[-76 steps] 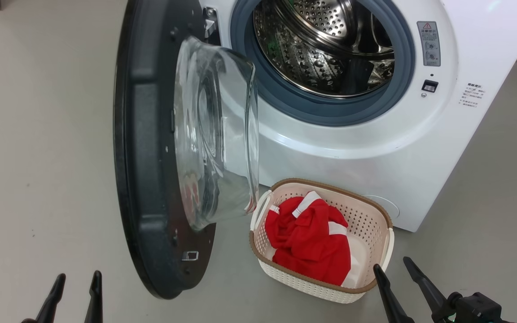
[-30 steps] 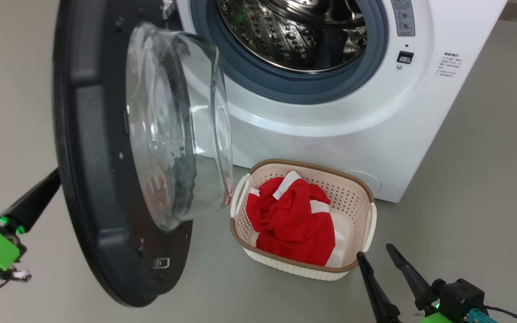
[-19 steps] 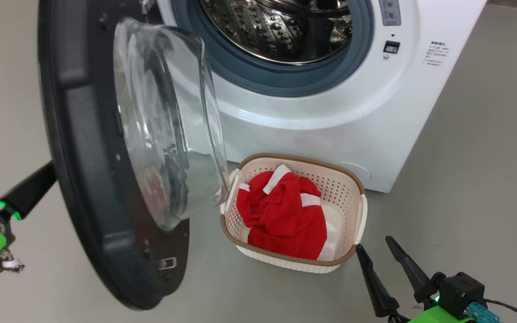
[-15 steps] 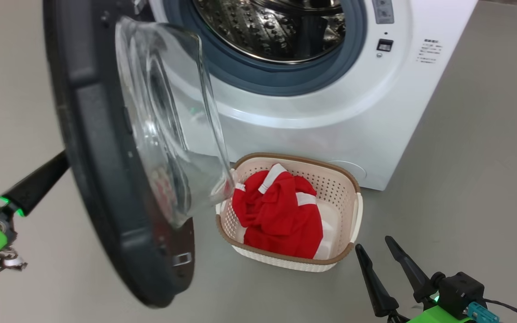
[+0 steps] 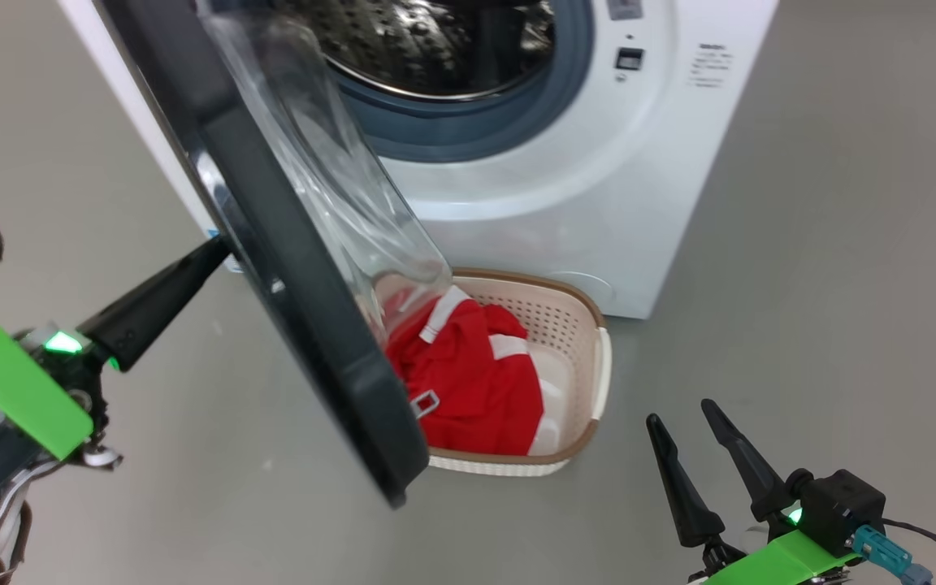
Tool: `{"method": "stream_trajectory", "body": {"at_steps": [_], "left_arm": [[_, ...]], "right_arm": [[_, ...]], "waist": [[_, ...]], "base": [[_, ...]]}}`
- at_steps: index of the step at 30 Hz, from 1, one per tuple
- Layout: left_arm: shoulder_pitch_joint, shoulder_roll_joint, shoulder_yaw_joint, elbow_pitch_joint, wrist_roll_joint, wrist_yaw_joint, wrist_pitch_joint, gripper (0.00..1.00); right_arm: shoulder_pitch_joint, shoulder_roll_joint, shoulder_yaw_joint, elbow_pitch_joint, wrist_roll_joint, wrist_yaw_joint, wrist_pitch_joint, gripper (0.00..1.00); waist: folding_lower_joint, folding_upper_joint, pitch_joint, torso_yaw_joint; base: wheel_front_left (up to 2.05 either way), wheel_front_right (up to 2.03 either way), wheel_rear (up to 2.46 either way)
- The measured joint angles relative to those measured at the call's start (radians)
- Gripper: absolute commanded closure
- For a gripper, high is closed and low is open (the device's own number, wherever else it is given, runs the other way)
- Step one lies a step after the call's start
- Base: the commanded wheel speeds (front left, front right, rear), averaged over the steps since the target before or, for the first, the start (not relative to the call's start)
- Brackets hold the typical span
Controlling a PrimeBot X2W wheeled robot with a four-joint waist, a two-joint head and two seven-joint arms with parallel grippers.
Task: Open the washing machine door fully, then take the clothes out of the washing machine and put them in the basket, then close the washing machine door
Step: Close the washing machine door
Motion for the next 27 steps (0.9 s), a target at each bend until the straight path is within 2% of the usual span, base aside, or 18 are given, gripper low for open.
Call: {"method": "stream_trajectory", "body": {"at_steps": [10, 20, 27], "left_arm": [[-0.077, -0.024, -0.083, 0.027, 0.091, 0.0, -0.133, 1.0], [-0.231, -0.074, -0.288, 0.204, 0.226, 0.0, -0.383, 1.0], [-0.341, -0.091, -0.389, 0.29, 0.221, 0.0, -0.493, 1.0]], "right_arm": [[-0.02, 0.001, -0.005, -0.017, 0.013, 0.0, 0.0, 0.0], [-0.044, 0.001, -0.006, -0.024, 0.028, 0.0, 0.0, 0.0], [-0.058, 0.001, -0.008, -0.028, 0.028, 0.0, 0.0, 0.0]], "waist": [[0.0, 0.0, 0.045, -0.078], [0.0, 0.0, 0.085, -0.124], [0.0, 0.0, 0.109, -0.141]], "base": [[0.0, 0.0, 0.0], [0.0, 0.0, 0.0], [0.0, 0.0, 0.0]]}}
